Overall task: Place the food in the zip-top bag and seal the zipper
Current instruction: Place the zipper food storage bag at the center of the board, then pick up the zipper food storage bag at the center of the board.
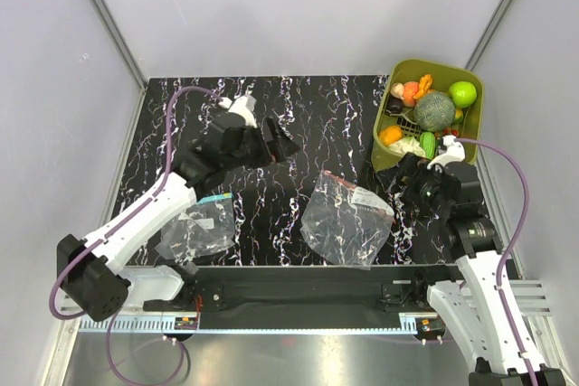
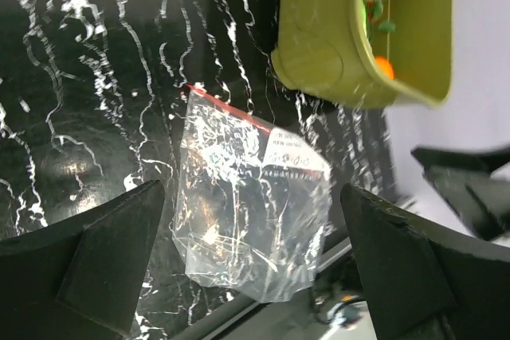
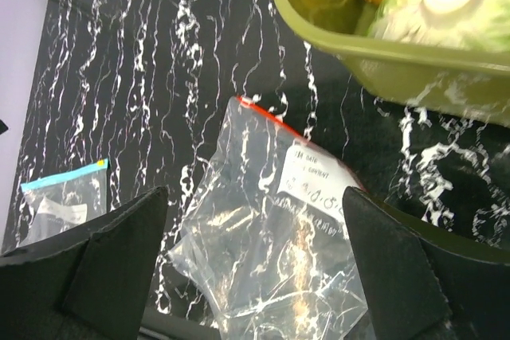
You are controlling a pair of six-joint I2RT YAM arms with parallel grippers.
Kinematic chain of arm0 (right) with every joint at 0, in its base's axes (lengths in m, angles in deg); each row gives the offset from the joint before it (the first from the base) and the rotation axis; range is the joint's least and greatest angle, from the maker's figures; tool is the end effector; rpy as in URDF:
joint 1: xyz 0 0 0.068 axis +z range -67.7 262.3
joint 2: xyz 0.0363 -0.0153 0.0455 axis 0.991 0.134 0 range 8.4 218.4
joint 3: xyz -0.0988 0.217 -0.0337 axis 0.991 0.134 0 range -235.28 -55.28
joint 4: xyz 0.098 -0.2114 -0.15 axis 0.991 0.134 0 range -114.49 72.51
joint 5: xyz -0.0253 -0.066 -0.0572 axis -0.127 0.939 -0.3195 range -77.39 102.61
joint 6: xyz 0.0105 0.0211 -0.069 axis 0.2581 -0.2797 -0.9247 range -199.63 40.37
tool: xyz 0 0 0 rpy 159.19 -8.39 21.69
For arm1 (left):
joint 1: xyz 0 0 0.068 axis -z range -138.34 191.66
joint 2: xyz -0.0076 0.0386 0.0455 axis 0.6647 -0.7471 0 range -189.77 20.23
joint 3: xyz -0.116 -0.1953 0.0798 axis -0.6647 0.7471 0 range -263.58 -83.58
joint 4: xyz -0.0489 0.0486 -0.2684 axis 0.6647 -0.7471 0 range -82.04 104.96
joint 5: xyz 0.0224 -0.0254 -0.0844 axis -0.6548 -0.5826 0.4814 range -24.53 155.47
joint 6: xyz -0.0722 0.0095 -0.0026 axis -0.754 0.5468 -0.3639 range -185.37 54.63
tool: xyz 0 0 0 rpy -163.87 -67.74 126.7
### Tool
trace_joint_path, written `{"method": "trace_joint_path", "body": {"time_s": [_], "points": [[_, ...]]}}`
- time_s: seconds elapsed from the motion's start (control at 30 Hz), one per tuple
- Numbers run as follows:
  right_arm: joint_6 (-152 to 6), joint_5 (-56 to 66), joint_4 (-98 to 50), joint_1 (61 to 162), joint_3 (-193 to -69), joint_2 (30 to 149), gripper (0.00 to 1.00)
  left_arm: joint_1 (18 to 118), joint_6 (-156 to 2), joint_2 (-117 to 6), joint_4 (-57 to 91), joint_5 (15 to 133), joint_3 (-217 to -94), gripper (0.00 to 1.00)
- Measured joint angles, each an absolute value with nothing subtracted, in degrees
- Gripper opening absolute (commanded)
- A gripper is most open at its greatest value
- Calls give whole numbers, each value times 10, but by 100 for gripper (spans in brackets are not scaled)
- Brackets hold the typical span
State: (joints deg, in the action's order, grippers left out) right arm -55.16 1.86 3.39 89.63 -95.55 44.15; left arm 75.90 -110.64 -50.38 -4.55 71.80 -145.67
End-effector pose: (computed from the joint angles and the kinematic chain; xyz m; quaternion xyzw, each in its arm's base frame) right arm 0.2083 0.0382 0.2757 0.0731 0.8303 0.2251 0.5046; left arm 0.2687 -0.1910 0.2886 -0.0540 0.8548 -0.3651 0.3648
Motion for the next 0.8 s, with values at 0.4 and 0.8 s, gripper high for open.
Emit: {"method": "trace_joint_path", "body": {"time_s": [0.4, 0.8], "points": [[-477, 16, 43, 896, -889, 522, 97, 984, -1038, -652, -141, 551, -1478, 99], [-357, 61, 7, 896, -770, 542, 74, 1098, -1038, -693, -201, 448, -1484, 99]]}}
